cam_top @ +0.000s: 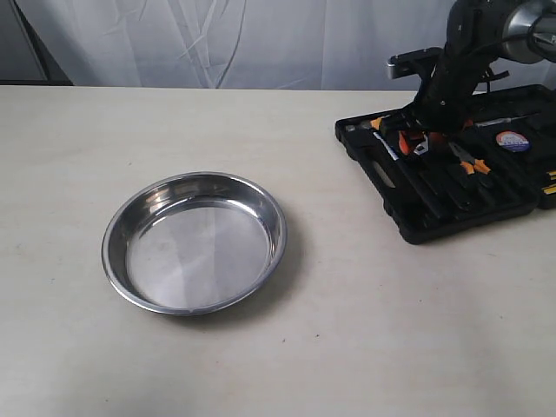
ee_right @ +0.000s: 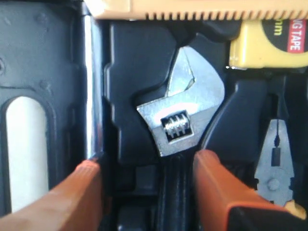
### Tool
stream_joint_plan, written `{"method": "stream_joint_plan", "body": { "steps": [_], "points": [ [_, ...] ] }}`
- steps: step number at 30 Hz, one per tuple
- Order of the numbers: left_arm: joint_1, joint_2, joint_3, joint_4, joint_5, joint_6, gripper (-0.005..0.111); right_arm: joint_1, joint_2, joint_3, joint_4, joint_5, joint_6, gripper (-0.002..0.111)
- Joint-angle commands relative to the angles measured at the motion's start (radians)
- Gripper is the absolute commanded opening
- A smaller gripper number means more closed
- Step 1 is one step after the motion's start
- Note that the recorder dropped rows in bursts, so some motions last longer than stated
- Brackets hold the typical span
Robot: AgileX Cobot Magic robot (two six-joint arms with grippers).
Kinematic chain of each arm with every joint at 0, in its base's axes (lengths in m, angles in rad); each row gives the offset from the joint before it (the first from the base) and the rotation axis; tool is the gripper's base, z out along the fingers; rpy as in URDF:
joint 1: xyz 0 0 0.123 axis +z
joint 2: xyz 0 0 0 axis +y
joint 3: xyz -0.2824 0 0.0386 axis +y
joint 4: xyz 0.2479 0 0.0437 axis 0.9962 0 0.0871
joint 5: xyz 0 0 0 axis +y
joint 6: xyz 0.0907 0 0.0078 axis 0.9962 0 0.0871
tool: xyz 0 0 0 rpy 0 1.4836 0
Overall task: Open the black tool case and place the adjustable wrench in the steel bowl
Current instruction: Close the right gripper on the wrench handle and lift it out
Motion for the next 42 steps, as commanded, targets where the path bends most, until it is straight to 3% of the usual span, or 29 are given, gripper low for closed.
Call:
{"method": "stream_joint_plan", "body": {
  "steps": [1,19,20,24,25,32,42],
  "points": [
    [0.001,-0.007,-0.002,-0.002,-0.01,-0.004,0.0,-0.005,0.001,-0.006,-0.028,-0.008,-0.001,0.051],
    [0.001,-0.007,-0.002,-0.002,-0.01,-0.004,0.0,-0.005,0.055,-0.004,-0.035,0.053,0.024,0.051],
    [0.001,-0.007,-0.002,-0.002,-0.01,-0.004,0.0,-0.005,0.059,-0.004,-0.035,0.053,0.024,0.048],
    [0.001,-0.007,-0.002,-0.002,-0.01,-0.004,0.0,-0.005,0.096,-0.004,0.08,0.085,0.022,0.004],
    [0.001,-0.007,-0.002,-0.002,-0.01,-0.004,0.0,-0.005,0.098,-0.004,0.088,0.091,0.022,-0.001],
    [0.001,-0.007,-0.002,-0.002,-0.01,-0.004,0.0,0.006,0.104,-0.004,0.193,0.155,-0.058,-0.001],
    [0.001,-0.007,-0.002,-0.002,-0.01,-0.004,0.0,0.124,0.099,-0.004,0.19,0.172,-0.065,-0.001]
  ]
}}
